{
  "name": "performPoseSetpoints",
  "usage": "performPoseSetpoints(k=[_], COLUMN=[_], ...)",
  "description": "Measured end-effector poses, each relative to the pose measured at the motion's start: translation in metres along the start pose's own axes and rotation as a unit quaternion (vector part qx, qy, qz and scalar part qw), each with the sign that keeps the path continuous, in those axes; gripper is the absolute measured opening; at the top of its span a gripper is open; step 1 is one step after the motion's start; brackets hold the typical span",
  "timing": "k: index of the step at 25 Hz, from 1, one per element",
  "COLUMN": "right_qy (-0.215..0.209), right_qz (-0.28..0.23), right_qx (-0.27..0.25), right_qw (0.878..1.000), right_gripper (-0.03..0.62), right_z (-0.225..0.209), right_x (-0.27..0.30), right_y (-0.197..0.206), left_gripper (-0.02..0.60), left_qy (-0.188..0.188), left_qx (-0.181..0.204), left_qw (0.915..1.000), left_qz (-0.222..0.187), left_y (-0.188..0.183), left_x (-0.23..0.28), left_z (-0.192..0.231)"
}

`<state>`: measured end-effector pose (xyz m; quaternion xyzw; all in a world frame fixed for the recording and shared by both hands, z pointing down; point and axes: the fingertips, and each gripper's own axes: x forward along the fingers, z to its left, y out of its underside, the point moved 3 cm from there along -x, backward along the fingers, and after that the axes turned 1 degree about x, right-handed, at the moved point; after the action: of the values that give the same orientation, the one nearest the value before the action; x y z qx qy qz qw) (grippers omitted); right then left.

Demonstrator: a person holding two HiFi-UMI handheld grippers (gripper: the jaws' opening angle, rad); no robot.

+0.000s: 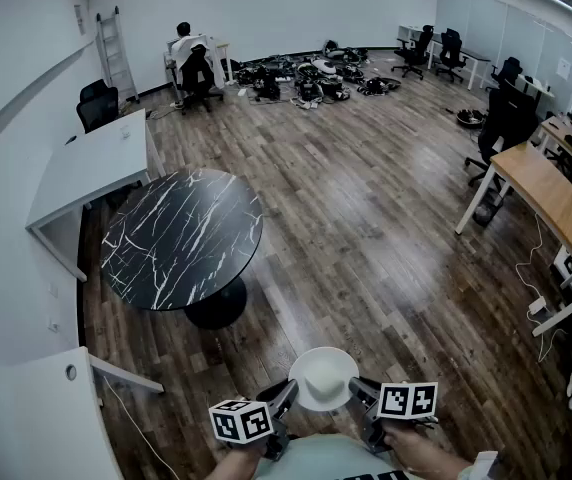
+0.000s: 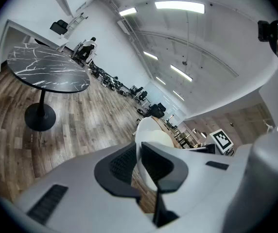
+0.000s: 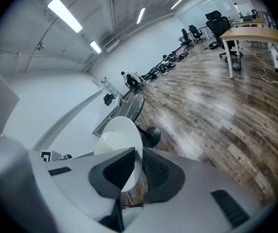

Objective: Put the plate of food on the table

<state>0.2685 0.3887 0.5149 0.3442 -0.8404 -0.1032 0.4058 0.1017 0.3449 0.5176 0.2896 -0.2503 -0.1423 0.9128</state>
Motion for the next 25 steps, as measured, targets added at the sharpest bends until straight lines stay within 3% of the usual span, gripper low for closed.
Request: performPoseSetpoints(k=[11,25], right_qy=[0.004,-0.003], right_qz=[-0.001,0.029], right_qx=[-0.005,-0.037], right_qw=[1.0,0.999], right_gripper=[0.051,0.051], right_z=[0.063,0.125], right_x=[0.056,0.123], right_y=[-0.006,0.001], left_gripper=[0.037,0.037], left_qy=[0.008,-0.008], left_qx=[-0.004,-0.035], left_qw=[0.9999,0.9986], left_qz=[-0.01,-0.038], left_y=[-0.05,-0.076], left_x=[-0.042,-0.093], left_z=[0.053,0.119])
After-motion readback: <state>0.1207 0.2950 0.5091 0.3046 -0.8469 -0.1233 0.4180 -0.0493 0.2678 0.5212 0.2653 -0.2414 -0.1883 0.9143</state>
